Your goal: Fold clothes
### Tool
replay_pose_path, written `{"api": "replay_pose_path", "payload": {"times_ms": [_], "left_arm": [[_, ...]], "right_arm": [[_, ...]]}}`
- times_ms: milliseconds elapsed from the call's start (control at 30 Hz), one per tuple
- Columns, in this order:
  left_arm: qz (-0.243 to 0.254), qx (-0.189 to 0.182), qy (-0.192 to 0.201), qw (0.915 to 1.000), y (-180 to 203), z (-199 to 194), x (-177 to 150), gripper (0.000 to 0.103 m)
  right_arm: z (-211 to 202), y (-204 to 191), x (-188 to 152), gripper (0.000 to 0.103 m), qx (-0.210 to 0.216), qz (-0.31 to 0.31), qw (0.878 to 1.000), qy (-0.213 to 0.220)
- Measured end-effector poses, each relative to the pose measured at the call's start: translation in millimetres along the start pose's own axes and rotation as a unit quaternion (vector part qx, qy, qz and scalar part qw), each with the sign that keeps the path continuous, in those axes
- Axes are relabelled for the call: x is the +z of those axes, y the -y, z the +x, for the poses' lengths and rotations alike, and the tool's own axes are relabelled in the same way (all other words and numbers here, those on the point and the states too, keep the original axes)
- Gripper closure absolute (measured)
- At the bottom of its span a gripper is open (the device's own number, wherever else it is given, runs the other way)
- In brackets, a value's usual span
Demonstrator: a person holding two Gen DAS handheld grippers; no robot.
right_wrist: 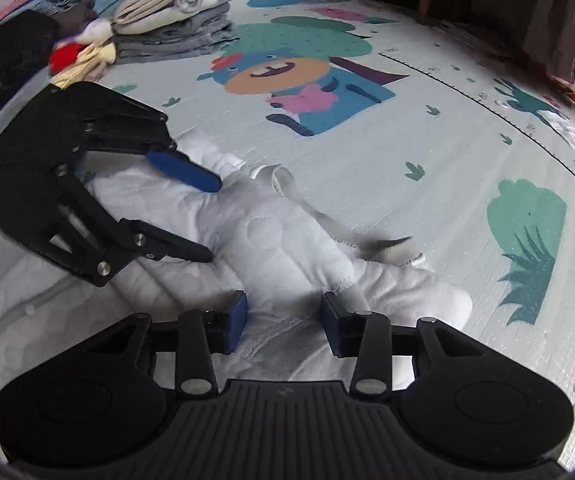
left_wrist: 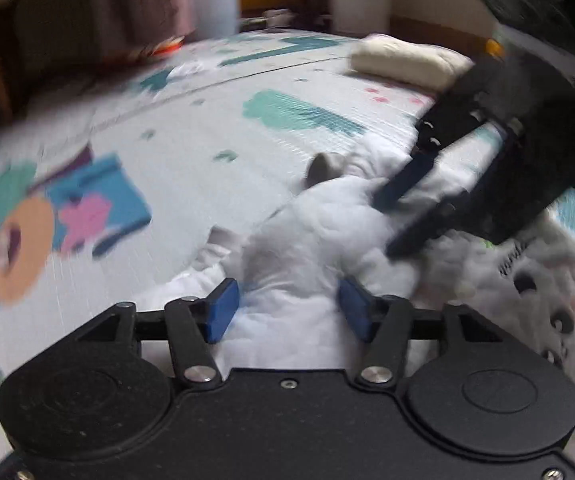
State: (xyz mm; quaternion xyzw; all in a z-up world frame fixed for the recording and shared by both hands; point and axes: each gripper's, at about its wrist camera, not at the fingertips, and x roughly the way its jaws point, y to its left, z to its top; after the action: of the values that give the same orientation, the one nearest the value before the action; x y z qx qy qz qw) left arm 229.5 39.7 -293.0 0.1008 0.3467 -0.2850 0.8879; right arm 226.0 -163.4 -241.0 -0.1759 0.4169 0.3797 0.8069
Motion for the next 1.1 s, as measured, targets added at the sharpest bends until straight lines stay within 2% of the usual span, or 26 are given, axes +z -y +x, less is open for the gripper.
{"api": "replay_pose_path", "payload": {"times_ms": [67,167,233,333,400,500,567,600,667,733,767,867,900,1000,1100], "left_arm": [[0.000,-0.004,-0.002,1.0000,-1.1,0.4,1.0,0.042],[0.006,0.013,-0.011,0.9998,4.3,-9.6,10.2,0.043],[0.004,0.021,0.018,0.9996,7.6,-32.7,11.3,0.043],[-0.007,0.013,0.039,0.9991,10.0,-66.3,-0.4,0.043],[-0.002,0.006,0.044,0.9990,16.1,-89.1,-12.4,0.043],[0.056,-0.028,0.034,0.9975,39.6,-115.6,-34.1,0.043],[0.117,-0.057,0.021,0.9913,63.0,-129.3,-48.2,0.043],[0.158,-0.075,0.013,0.9846,76.9,-134.0,-55.6,0.043],[0.235,-0.110,-0.004,0.9658,103.3,-142.8,-70.4,0.043],[0.309,-0.143,-0.020,0.9400,127.8,-150.8,-85.4,0.043],[0.352,-0.150,-0.026,0.9235,136.5,-153.0,-93.8,0.043],[0.484,-0.153,-0.051,0.8602,151.5,-159.6,-118.2,0.043],[0.505,-0.154,-0.057,0.8472,148.3,-159.7,-121.6,0.043],[0.550,-0.153,-0.070,0.8179,136.1,-166.4,-125.6,0.043],[0.606,-0.137,-0.062,0.7808,128.0,-166.2,-138.4,0.043]], "right_arm": [[0.9,-2.3,-1.9,0.060,-0.002,-0.012,1.000,0.002],[0.1,-8.0,-4.4,0.060,-0.012,-0.010,1.000,0.008],[-5.9,-7.9,7.7,0.060,-0.012,-0.005,1.000,-0.007],[-36.6,-6.0,5.3,0.056,0.005,0.012,1.000,0.028],[-57.1,-15.1,-8.2,0.055,0.014,-0.022,0.999,0.030],[-80.7,-42.2,-41.0,0.054,0.030,-0.101,0.994,0.011],[-93.3,-61.1,-63.0,0.053,0.048,-0.132,0.990,0.001],[-100.6,-73.7,-75.4,0.053,0.053,-0.151,0.987,-0.001],[-110.1,-98.7,-92.4,0.053,0.066,-0.185,0.981,-0.001],[-116.8,-122.8,-105.4,0.052,0.084,-0.211,0.974,-0.003],[-117.9,-132.1,-110.0,0.051,0.090,-0.215,0.972,-0.007],[-122.4,-151.8,-119.5,0.051,0.101,-0.214,0.972,-0.009],[-126.5,-155.3,-120.9,0.049,0.101,-0.215,0.971,-0.005],[-137.5,-145.2,-124.6,0.045,0.088,-0.216,0.972,0.001],[-145.9,-126.6,-137.4,0.041,0.071,-0.232,0.970,-0.008]]}}
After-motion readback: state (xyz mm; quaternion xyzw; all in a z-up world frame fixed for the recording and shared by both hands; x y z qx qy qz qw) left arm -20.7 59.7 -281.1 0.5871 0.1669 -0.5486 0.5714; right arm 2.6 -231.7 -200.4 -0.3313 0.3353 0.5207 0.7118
